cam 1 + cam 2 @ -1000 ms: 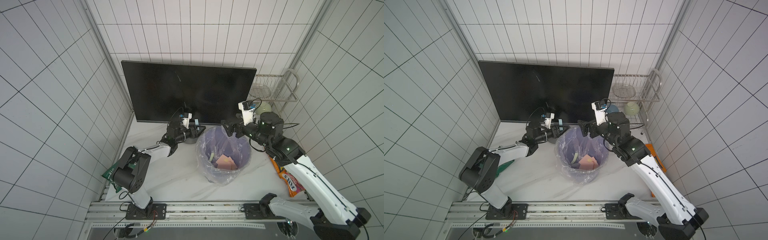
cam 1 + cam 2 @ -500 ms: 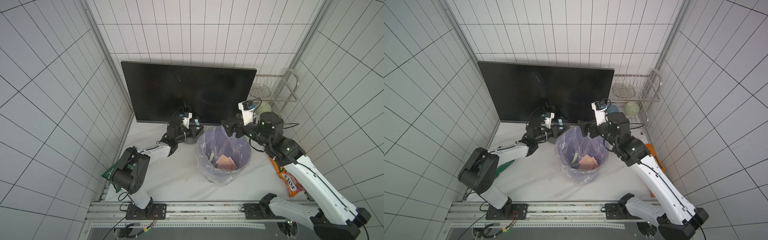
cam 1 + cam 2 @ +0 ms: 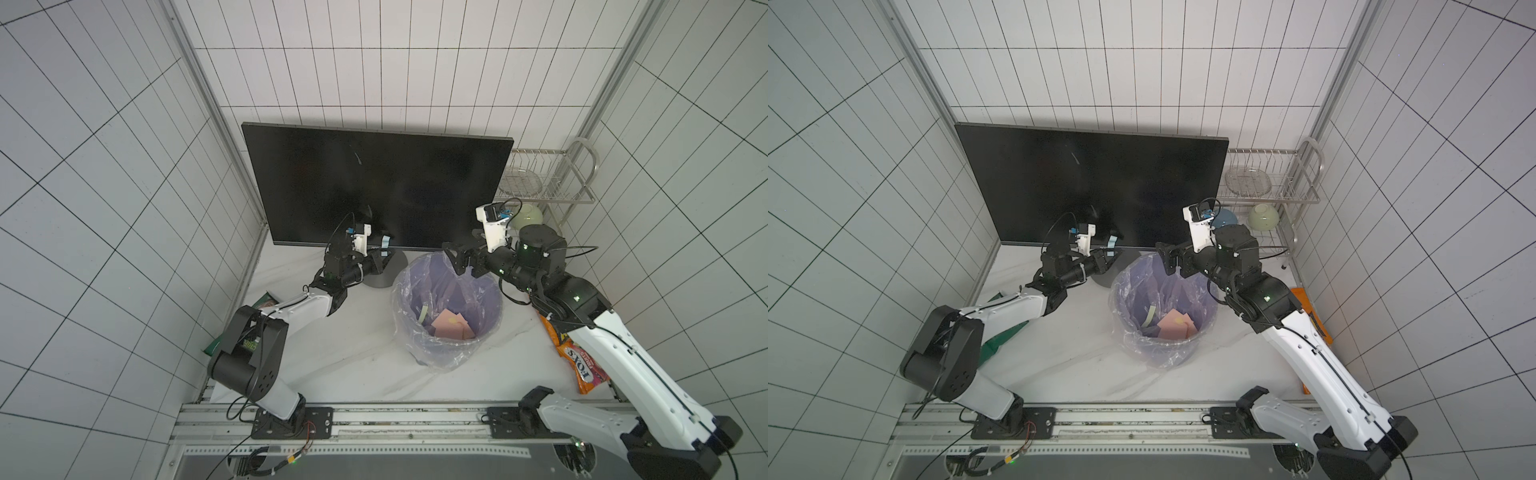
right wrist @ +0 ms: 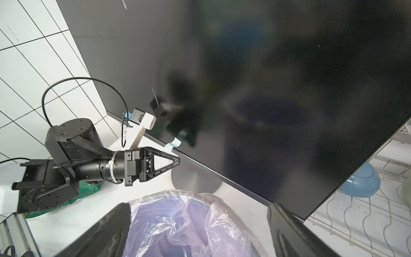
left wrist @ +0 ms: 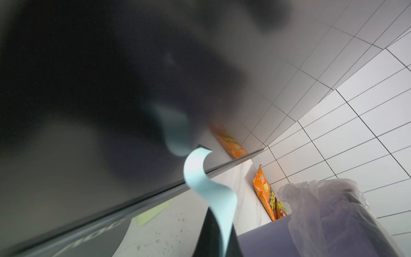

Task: Remove the sticky note from the monitor
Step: Tear off the sticky note from the monitor, then place the sticky note in the trash bin.

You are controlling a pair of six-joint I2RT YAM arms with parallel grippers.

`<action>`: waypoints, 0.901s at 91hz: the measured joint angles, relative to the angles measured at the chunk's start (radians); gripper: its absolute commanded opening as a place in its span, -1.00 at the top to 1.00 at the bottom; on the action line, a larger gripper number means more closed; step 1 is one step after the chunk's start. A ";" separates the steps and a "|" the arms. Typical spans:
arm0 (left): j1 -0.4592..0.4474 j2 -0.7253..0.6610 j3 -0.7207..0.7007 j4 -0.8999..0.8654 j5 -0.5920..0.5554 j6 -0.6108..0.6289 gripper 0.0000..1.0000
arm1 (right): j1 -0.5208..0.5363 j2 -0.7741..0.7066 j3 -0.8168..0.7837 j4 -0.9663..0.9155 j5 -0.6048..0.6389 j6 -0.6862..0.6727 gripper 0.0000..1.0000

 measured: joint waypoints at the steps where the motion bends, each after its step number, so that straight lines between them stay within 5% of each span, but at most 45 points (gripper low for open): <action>1: 0.001 -0.003 0.000 -0.001 -0.001 0.000 1.00 | 0.000 0.000 0.000 -0.001 0.000 0.000 -0.97; 51: -0.014 -0.193 -0.067 -0.098 -0.015 0.004 1.00 | 0.000 -0.001 0.000 -0.010 -0.001 0.000 -0.97; 82: -0.224 -0.482 -0.011 -0.361 -0.126 0.144 1.00 | 0.000 -0.021 0.032 -0.027 0.016 -0.016 -0.97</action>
